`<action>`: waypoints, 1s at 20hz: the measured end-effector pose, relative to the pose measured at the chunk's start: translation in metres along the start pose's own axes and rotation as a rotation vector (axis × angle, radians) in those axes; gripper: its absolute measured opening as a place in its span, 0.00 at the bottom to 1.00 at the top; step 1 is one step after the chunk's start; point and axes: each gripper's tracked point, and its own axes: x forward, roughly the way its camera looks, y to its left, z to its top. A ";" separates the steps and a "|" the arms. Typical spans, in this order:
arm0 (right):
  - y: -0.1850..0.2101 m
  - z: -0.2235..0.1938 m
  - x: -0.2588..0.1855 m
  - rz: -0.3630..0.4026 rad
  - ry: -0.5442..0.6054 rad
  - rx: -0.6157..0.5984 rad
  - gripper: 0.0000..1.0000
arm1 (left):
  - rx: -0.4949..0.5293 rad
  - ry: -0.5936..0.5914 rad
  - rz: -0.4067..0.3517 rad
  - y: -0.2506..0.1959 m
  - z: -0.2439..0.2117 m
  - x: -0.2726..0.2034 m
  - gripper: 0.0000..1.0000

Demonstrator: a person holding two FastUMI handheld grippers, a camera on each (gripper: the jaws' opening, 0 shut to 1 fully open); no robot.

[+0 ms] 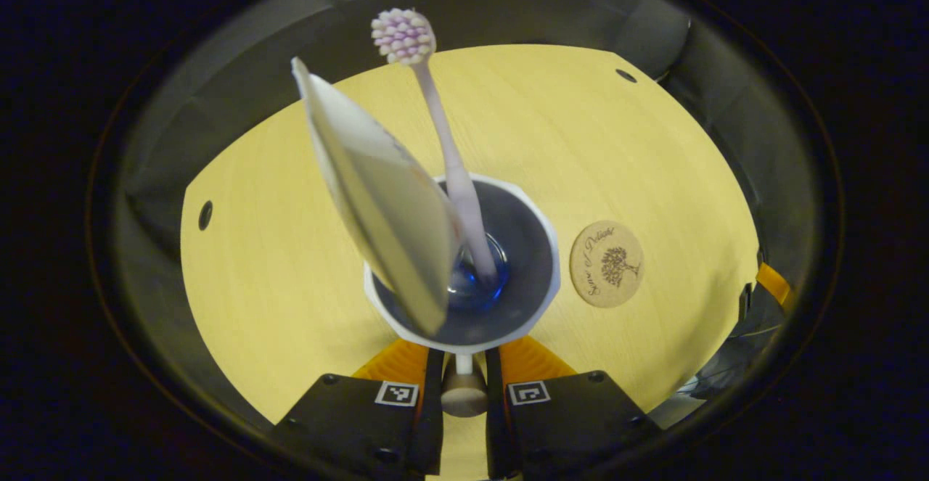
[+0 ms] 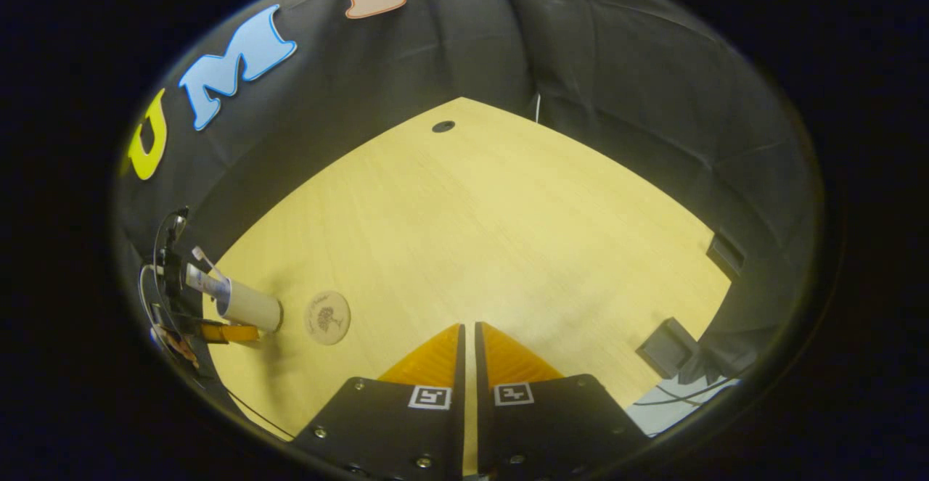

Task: Put the toothbrush and toothpaste on the desktop into the cup, then pick up the cup and place it on the coaster on the desktop.

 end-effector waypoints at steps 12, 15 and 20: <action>-0.006 -0.006 -0.005 -0.013 -0.016 0.039 0.07 | 0.253 0.000 -0.116 -0.114 0.012 -0.023 0.29; -0.012 -0.008 -0.006 -0.024 -0.016 0.057 0.07 | 0.265 0.017 -0.128 -0.127 0.006 -0.012 0.30; -0.022 -0.012 -0.007 -0.035 -0.010 0.079 0.07 | 0.269 0.020 -0.117 -0.131 0.009 0.000 0.29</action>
